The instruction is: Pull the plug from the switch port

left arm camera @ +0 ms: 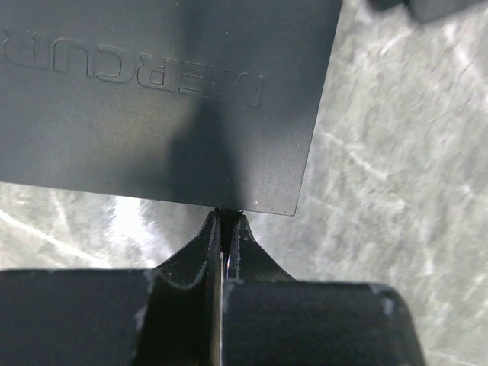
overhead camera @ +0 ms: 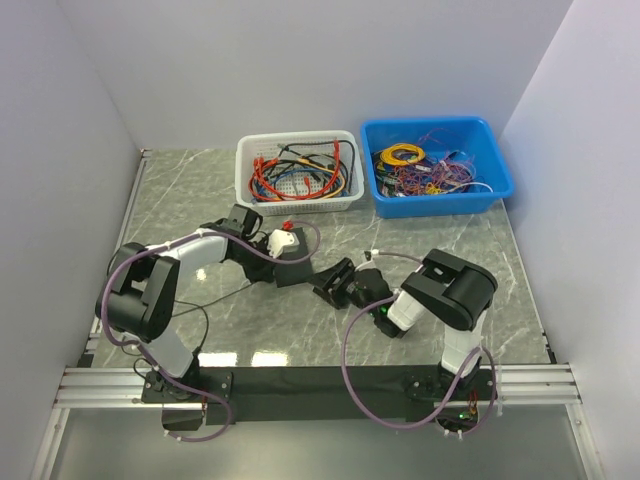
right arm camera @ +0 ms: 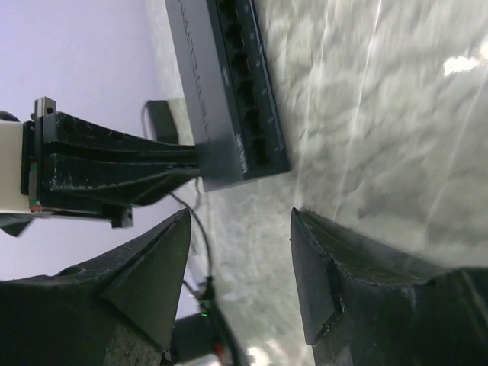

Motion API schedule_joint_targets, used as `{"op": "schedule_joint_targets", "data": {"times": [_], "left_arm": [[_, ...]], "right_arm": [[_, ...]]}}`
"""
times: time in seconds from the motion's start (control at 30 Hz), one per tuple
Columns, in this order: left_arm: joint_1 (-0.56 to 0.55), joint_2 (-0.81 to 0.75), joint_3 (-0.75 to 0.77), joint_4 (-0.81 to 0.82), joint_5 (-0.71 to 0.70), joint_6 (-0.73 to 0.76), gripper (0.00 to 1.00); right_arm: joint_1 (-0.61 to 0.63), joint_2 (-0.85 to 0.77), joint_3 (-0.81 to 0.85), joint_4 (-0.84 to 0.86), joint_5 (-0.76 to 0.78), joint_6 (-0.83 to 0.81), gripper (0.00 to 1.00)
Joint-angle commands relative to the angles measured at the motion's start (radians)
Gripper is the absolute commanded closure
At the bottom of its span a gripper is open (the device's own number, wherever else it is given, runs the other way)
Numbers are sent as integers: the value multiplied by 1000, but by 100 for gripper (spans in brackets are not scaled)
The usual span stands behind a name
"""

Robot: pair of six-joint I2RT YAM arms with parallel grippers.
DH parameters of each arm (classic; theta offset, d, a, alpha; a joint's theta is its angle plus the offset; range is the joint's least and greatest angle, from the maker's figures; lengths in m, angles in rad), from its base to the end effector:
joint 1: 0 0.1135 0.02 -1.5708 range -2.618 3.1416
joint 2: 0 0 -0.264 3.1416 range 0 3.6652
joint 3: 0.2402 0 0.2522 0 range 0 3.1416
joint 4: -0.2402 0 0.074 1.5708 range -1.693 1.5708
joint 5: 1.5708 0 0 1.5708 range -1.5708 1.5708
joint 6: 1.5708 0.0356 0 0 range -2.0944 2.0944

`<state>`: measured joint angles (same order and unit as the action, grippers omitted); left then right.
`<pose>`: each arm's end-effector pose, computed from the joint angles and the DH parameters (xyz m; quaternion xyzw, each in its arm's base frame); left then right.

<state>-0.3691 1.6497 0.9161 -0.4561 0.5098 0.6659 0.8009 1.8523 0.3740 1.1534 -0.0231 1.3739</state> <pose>0.2754 -0.1252 0.1597 0.5116 0.8021 -0.2178 0.2179 0.1940 0.2013 0.0938 0.2230 0.7809 0.5209 0.2629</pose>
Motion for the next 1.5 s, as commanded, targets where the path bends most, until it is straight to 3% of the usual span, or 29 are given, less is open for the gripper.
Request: {"op": "schedule_joint_targets", "data": {"times": [0.0, 0.23, 0.63, 0.83, 0.93, 1.07, 1.23, 1.47], "left_arm": [[-19, -21, 32, 37, 67, -77, 99], [-21, -82, 47, 48, 70, -111, 100], [-27, -93, 55, 43, 85, -112, 100], [-39, -68, 41, 43, 98, -95, 100], [-47, -64, 38, 53, 95, -92, 100], [-48, -60, 33, 43, 85, -74, 100], [-47, -41, -6, 31, 7, -32, 100], [-27, 4, -63, -39, -157, 29, 99]], "right_arm": [[43, 30, 35, 74, 123, 151, 38], [87, 21, 37, -10, 279, 226, 38], [92, 185, 79, 162, 252, 344, 38], [90, 208, 126, 137, 265, 327, 41], [90, 228, 147, 140, 270, 338, 51], [90, 251, 138, 164, 299, 373, 76], [87, 265, 69, 204, 351, 428, 98], [66, 288, -75, 304, 491, 475, 100]]}}
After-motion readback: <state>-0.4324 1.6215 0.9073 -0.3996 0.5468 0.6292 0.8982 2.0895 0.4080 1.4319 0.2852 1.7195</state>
